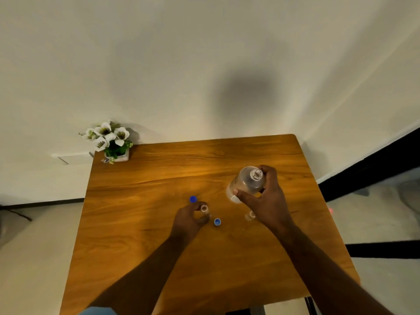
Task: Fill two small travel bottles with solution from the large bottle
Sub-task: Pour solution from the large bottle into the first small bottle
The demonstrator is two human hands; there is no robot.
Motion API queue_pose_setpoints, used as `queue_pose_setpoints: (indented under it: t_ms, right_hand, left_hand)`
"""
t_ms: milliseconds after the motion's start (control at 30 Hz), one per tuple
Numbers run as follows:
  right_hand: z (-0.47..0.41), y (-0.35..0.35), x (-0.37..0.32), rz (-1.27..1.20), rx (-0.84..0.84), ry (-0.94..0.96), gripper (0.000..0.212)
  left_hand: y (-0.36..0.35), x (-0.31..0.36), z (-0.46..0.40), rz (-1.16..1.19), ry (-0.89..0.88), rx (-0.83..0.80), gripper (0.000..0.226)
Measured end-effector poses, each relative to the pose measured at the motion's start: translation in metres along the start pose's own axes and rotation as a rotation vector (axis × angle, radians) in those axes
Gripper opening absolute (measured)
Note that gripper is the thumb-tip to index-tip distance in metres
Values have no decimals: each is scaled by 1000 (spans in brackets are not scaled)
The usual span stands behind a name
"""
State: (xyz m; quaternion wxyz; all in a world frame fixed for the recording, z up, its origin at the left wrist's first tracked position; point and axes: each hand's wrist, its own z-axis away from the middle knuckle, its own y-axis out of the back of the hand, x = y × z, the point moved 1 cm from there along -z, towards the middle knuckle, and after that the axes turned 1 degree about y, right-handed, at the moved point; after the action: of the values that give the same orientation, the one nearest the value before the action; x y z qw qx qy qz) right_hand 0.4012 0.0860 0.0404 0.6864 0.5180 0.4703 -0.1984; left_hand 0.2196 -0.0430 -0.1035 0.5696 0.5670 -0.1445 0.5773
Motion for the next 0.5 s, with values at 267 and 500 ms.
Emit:
queue_pose_setpoints:
  t_ms: [267, 500]
  right_hand:
    - [-21, 33, -78, -184, -13, 245, 71]
    - [-49, 102, -172, -124, 40, 529, 76]
  left_hand:
    - [71, 125, -10, 249, -242, 149, 39]
    - [157, 277, 35, 396, -532, 261, 28]
